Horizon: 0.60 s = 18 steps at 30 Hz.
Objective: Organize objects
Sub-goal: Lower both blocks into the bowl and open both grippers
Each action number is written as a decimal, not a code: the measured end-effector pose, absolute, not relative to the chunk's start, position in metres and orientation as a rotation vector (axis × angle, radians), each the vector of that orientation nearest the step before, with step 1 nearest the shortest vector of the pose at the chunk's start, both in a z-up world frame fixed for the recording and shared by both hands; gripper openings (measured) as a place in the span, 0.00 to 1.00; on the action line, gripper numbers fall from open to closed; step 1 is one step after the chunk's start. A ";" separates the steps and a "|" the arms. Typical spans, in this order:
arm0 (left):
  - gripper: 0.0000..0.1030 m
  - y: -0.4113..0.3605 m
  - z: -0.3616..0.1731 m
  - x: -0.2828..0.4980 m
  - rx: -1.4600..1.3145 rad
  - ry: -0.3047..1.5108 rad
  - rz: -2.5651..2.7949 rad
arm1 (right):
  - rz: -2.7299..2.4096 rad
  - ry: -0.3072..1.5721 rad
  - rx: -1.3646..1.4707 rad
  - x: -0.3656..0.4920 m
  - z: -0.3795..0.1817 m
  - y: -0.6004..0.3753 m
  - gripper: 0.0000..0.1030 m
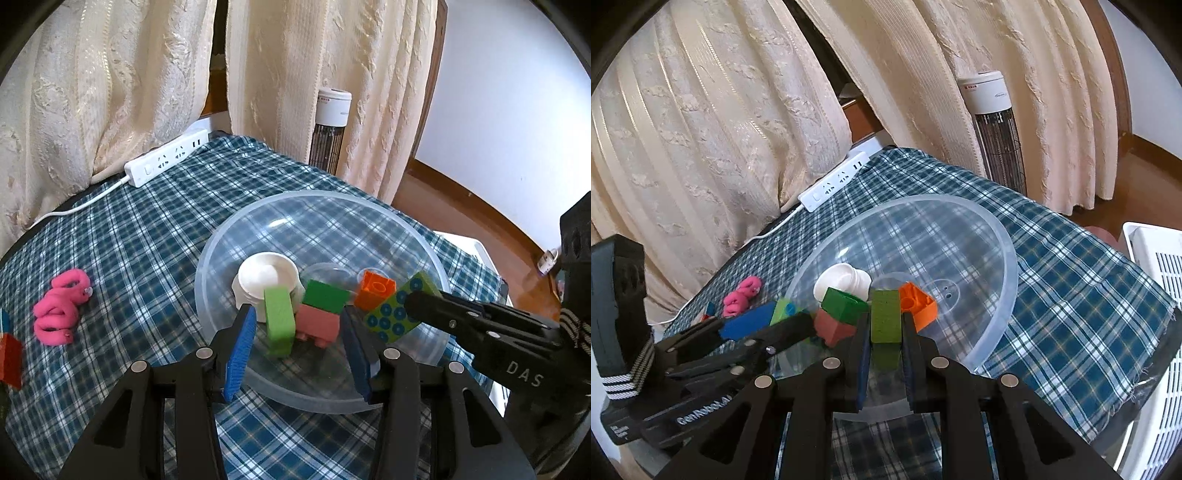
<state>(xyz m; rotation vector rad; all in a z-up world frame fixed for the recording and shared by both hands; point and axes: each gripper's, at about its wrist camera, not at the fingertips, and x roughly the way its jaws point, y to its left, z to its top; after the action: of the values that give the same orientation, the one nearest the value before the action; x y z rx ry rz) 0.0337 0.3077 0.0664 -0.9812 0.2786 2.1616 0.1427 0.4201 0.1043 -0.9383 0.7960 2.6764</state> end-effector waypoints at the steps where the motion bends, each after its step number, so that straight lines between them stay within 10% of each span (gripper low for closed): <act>1: 0.48 0.307 0.067 0.034 -0.979 0.277 2.165 | 2.669 0.791 -0.939 0.143 0.104 0.421 0.16; 18: 0.48 0.294 0.066 0.034 -1.006 0.267 2.200 | 2.569 0.688 -0.923 0.141 0.105 0.434 0.18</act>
<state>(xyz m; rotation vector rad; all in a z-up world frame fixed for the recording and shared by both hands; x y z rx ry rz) 0.0340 0.2942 0.0655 -1.0061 0.2675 2.2003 0.1414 0.4336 0.1050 -0.9233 0.6883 2.5687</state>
